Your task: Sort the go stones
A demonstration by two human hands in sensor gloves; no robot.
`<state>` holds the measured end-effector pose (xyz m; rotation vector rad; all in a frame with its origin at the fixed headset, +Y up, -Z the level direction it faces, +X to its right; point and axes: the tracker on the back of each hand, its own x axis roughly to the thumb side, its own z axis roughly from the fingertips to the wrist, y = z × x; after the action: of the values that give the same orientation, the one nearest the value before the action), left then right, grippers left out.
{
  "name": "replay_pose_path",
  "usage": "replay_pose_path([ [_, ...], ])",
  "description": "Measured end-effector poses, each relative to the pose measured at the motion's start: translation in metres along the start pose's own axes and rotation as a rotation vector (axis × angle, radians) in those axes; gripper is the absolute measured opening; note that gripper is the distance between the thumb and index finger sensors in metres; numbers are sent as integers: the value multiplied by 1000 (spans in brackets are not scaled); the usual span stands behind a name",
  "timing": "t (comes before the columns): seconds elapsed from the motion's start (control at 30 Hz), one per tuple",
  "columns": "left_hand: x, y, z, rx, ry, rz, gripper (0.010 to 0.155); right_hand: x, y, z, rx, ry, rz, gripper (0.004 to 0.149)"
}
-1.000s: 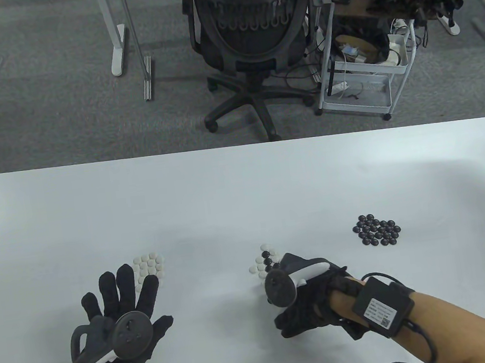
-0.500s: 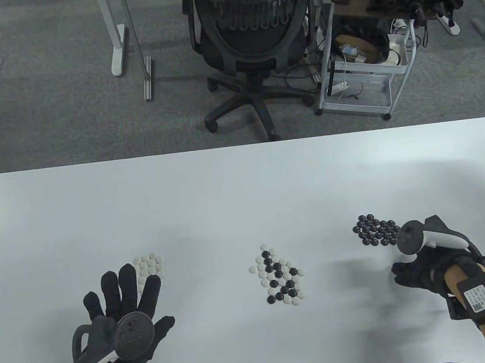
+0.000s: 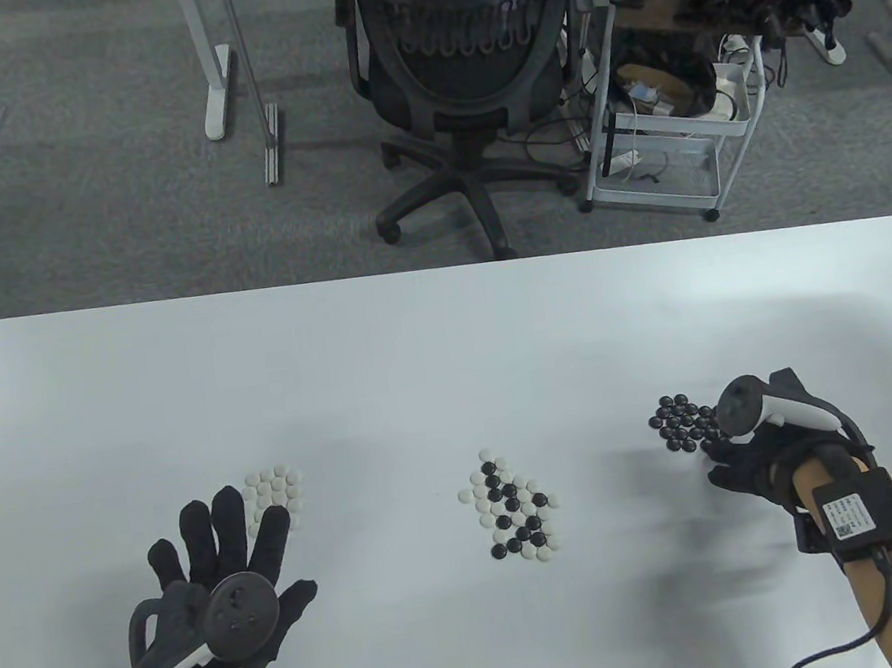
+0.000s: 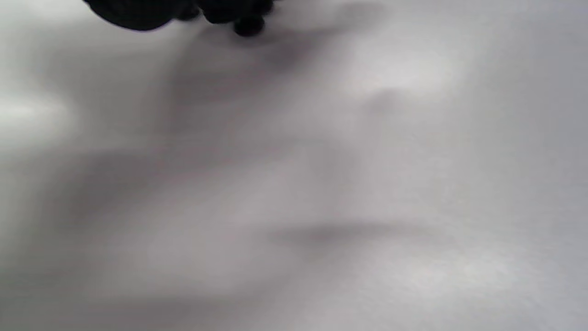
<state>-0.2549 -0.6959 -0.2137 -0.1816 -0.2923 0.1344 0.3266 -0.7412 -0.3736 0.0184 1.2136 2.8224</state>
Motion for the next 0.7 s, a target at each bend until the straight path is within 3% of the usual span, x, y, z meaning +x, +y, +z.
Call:
replay_pose_path([
  [0.13,0,0,0,-2,-4,-3,77,30,-17,23,-47,-134,-40,64],
  [0.3,1,0,0,0,-3,-6,77,91,-19,42,5,-267,44,65],
  [0.57,0,1,2,11,-3,1,77,196,33,47,134,-472,299,67],
  [0.7,1,1,2,15,-7,1,77,229,54,45,184,-527,379,70],
])
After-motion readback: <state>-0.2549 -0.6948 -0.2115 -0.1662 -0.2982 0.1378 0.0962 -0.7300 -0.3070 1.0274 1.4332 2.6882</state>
